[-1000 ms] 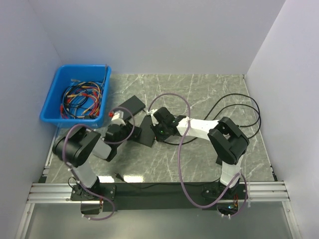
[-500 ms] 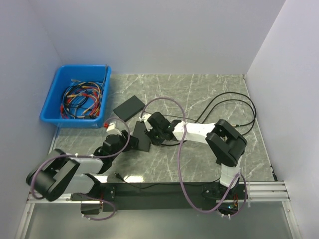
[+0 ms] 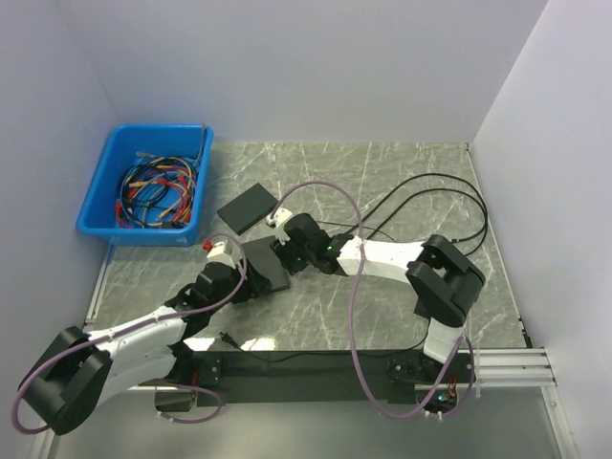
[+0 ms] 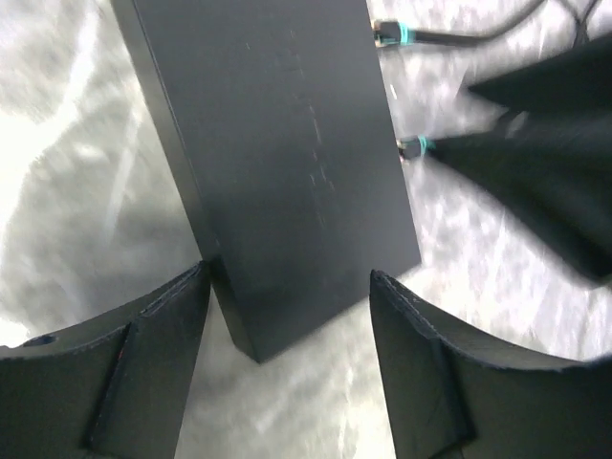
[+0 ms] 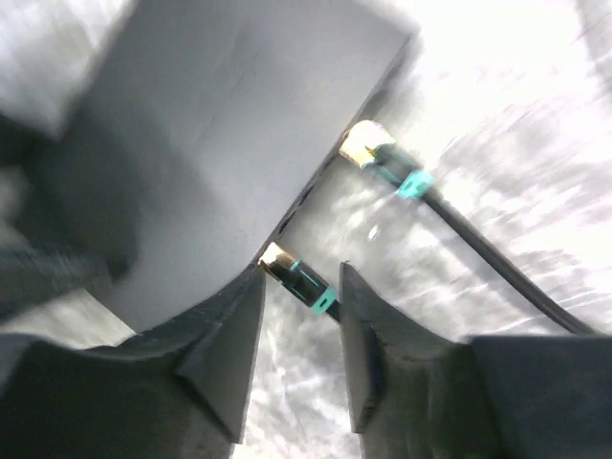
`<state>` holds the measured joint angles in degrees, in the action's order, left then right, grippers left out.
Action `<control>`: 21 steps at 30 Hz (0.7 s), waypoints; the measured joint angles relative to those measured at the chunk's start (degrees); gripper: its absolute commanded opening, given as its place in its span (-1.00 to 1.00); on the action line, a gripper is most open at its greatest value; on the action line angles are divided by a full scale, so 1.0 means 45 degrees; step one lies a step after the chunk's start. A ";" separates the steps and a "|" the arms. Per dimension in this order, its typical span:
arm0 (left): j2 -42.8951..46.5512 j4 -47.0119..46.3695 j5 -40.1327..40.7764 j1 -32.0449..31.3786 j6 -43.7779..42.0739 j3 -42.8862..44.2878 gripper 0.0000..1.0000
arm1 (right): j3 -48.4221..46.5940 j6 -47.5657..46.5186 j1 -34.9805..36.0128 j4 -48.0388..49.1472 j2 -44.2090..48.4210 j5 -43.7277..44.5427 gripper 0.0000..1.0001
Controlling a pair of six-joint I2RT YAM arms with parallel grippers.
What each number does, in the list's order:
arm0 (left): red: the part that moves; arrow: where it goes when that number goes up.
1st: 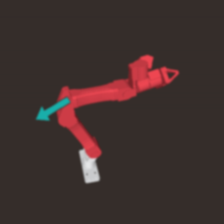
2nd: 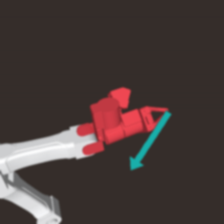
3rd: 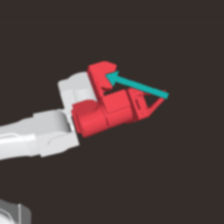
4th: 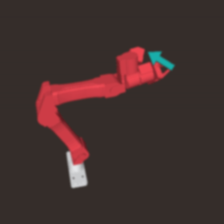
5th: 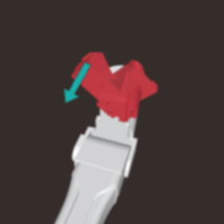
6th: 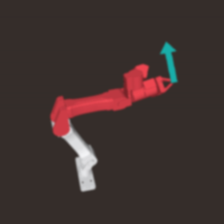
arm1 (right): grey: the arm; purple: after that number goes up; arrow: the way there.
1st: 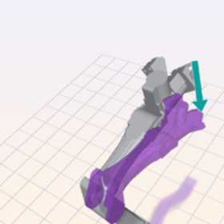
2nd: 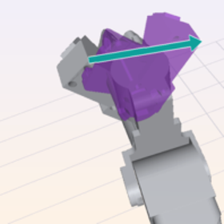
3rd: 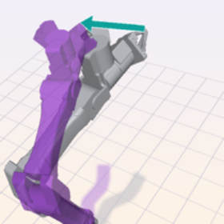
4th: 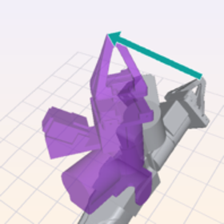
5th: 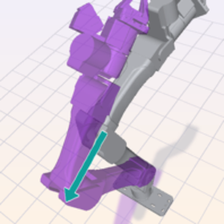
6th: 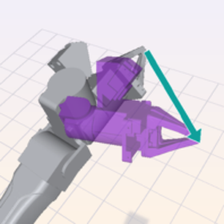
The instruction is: Insert the plug into the switch port
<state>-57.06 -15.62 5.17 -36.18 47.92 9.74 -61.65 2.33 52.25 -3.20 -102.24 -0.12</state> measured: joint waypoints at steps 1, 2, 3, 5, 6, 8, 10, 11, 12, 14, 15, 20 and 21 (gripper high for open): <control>0.0238 0.0466 -0.0146 -0.0053 0.0019 0.0083 0.46 | 0.0044 0.0117 0.0000 0.0364 0.0228 0.0044 0.08; 0.0432 0.0884 -0.0287 -0.0126 0.0053 0.0189 0.47 | 0.0049 0.0223 0.0015 0.0748 0.0457 0.0097 0.16; 0.0617 0.1190 -0.0398 -0.0189 0.0068 0.0272 0.48 | 0.0049 0.0306 0.0049 0.1107 0.0714 0.0155 0.18; 0.1010 0.1812 -0.0622 -0.0248 0.0097 0.0486 0.49 | 0.0112 0.0413 0.0117 0.1695 0.1273 0.0277 0.21; 0.1185 0.2079 -0.0675 -0.0257 0.0097 0.0588 0.48 | 0.0165 0.0452 0.0146 0.1904 0.1472 0.0321 0.22; 0.1452 0.2506 -0.0753 -0.0257 0.0097 0.0743 0.49 | 0.0364 0.0563 0.0189 0.2293 0.1880 0.0461 0.23; 0.1681 0.2866 -0.0748 -0.0257 0.0102 0.0855 0.49 | 0.0573 0.0617 0.0223 0.2443 0.2118 0.0573 0.23; 0.1787 0.3021 -0.0748 -0.0257 0.0102 0.0899 0.49 | 0.0695 0.0641 0.0228 0.2463 0.2181 0.0622 0.24; 0.1870 0.3128 -0.0748 -0.0257 0.0102 0.0937 0.49 | 0.0806 0.0661 0.0228 0.2467 0.2215 0.0680 0.24; 0.2064 0.3390 -0.0738 -0.0262 0.0102 0.1005 0.49 | 0.1015 0.0709 0.0253 0.2433 0.2263 0.0835 0.24; 0.2147 0.3546 -0.0738 -0.0262 0.0107 0.1039 0.50 | 0.1098 0.0724 0.0267 0.2399 0.2293 0.0894 0.24; 0.2375 0.3988 -0.0724 -0.0282 0.0097 0.1219 0.49 | 0.1603 0.0879 0.0369 0.2273 0.2856 0.1180 0.25; 0.2424 0.4070 -0.0709 -0.0287 0.0097 0.1253 0.49 | 0.1749 0.0903 0.0393 0.2263 0.3079 0.1229 0.25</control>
<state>-46.15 2.70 1.98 -37.47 48.36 15.38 -53.78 6.39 54.02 6.98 -88.38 5.41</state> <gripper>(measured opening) 0.745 0.621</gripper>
